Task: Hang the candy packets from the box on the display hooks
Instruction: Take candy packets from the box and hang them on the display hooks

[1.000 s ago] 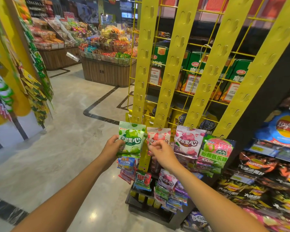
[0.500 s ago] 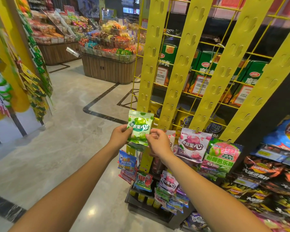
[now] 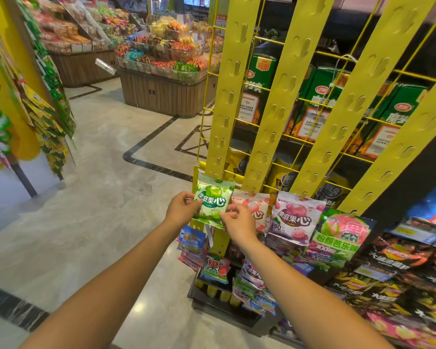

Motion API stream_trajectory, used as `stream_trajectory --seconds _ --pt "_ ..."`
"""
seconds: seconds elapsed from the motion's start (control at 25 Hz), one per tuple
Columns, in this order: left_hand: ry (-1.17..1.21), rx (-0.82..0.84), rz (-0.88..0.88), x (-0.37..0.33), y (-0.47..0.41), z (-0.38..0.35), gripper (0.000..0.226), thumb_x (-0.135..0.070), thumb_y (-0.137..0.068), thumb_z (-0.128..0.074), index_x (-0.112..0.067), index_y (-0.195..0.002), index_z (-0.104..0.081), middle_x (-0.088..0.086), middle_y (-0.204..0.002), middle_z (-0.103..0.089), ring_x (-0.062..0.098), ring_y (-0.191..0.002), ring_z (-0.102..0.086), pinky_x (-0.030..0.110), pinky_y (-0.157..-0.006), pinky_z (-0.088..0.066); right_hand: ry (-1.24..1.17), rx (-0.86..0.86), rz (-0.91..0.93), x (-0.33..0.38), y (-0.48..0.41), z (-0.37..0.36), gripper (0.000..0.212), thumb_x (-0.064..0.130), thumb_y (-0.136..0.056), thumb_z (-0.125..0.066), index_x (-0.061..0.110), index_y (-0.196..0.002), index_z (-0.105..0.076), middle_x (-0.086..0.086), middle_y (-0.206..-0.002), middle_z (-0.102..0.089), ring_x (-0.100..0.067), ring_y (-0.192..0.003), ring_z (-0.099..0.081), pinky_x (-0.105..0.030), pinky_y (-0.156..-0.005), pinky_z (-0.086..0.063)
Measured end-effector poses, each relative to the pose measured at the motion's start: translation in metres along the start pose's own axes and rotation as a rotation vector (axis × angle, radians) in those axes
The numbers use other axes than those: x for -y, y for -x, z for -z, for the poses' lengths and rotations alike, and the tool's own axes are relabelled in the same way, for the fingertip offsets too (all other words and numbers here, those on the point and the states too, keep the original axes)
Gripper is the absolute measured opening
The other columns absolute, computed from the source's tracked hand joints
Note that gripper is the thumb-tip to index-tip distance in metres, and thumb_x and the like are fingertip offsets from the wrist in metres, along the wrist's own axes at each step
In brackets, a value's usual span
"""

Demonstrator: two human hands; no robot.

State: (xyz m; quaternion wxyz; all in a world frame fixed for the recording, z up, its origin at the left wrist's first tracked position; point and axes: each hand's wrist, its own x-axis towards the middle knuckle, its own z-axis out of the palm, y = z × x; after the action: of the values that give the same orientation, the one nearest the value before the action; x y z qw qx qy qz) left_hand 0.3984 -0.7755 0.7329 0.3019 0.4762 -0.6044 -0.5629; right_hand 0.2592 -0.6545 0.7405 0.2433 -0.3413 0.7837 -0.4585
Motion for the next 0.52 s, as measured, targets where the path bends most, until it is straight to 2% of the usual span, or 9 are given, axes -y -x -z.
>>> stream_trajectory --seconds 0.2,0.28,0.44,0.52 --pt "-0.076 -0.019 -0.024 0.002 0.003 0.002 0.020 -0.027 -0.095 -0.075 -0.015 -0.108 -0.064 0.007 -0.094 -0.076 0.020 -0.081 -0.076 0.049 -0.084 -0.063 0.032 -0.012 -0.012 -0.005 -0.001 -0.005 0.012 0.023 -0.095 -0.072 0.021 -0.103 -0.063 0.010 -0.071 -0.062 -0.015 -0.073 -0.065 -0.029 -0.067 -0.048" --pt "-0.127 -0.038 -0.044 0.002 0.004 0.003 0.021 -0.029 -0.093 -0.076 -0.017 -0.106 -0.065 0.005 -0.100 -0.074 0.020 -0.087 -0.074 0.048 -0.085 -0.062 0.034 -0.010 -0.010 -0.005 -0.001 -0.005 0.011 0.023 -0.096 -0.072 0.020 -0.103 -0.064 0.011 -0.070 -0.062 -0.016 -0.075 -0.066 -0.031 -0.069 -0.052" --pt "-0.195 -0.060 -0.086 -0.002 0.011 0.008 0.022 -0.027 -0.094 -0.075 -0.017 -0.111 -0.065 0.003 -0.113 -0.070 0.016 -0.098 -0.067 0.034 -0.081 -0.056 0.026 0.013 0.004 -0.003 0.001 0.001 0.019 0.027 -0.095 -0.071 0.019 -0.112 -0.069 0.010 -0.078 -0.067 -0.020 -0.085 -0.072 -0.039 -0.081 -0.060" --pt "-0.224 -0.051 -0.105 -0.003 0.017 0.010 0.031 -0.028 -0.094 -0.075 -0.019 -0.121 -0.062 0.004 -0.124 -0.068 0.019 -0.106 -0.067 0.038 -0.087 -0.057 0.019 0.023 0.015 -0.002 0.004 0.006 0.019 0.027 -0.095 -0.071 0.021 -0.112 -0.068 0.007 -0.087 -0.073 -0.019 -0.088 -0.073 -0.042 -0.085 -0.061"
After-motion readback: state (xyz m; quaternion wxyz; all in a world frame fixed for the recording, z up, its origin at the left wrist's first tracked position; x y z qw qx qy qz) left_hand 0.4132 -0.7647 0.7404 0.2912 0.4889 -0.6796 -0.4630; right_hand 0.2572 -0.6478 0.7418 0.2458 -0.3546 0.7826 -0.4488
